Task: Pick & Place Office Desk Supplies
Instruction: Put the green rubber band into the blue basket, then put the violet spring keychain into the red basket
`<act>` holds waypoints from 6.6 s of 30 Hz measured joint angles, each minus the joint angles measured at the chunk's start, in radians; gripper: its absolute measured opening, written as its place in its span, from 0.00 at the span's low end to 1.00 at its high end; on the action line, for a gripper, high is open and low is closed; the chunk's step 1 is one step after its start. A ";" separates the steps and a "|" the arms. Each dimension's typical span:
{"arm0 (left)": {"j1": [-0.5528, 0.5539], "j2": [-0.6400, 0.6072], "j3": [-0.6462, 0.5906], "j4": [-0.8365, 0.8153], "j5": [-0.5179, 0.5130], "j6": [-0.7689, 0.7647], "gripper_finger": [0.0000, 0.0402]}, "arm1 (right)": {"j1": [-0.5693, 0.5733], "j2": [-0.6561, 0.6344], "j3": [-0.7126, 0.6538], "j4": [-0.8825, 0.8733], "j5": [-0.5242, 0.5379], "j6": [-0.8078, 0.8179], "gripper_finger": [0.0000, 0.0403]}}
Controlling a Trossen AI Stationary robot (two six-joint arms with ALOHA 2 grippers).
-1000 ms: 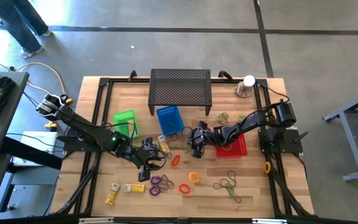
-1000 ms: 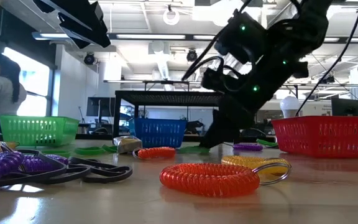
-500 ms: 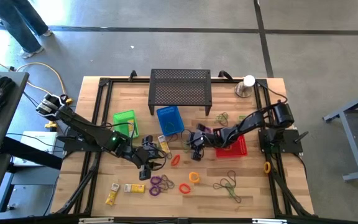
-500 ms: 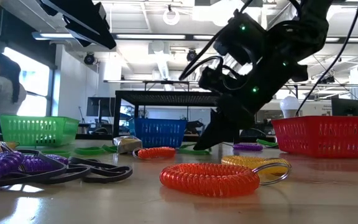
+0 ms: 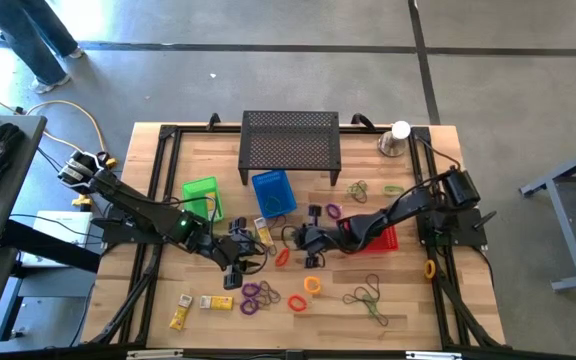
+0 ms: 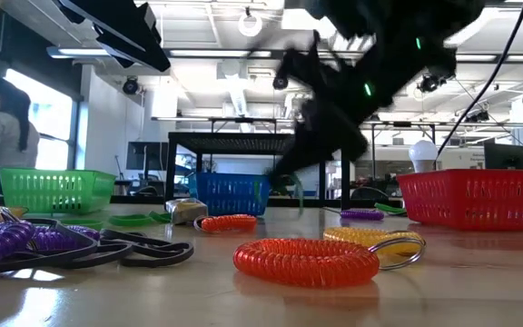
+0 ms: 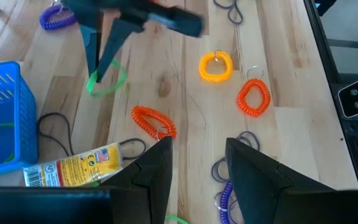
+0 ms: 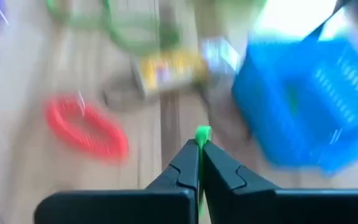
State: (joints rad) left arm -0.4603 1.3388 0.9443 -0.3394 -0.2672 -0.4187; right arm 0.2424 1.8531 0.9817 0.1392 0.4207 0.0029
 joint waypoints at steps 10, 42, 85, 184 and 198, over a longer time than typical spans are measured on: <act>0.000 0.000 0.000 0.000 0.000 0.002 0.36 | -0.042 0.000 0.108 0.000 0.106 -0.165 0.01; 0.000 0.000 -0.021 0.000 0.002 -0.001 0.36 | -0.072 0.000 0.109 -0.197 0.032 0.172 0.50; 0.000 0.000 -0.024 0.006 0.002 0.000 0.36 | -0.173 0.167 0.074 0.006 -0.050 0.299 0.11; 0.000 0.000 -0.038 0.006 0.001 0.019 0.36 | -0.289 0.068 0.078 0.129 -0.083 0.125 0.19; 0.000 0.000 -0.038 0.003 0.002 0.018 0.36 | -0.241 -0.011 0.079 0.068 -0.080 0.125 0.54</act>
State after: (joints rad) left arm -0.4603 1.3392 0.9062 -0.3366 -0.2657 -0.4004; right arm 0.0017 1.8419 1.0605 0.2073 0.3406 0.1276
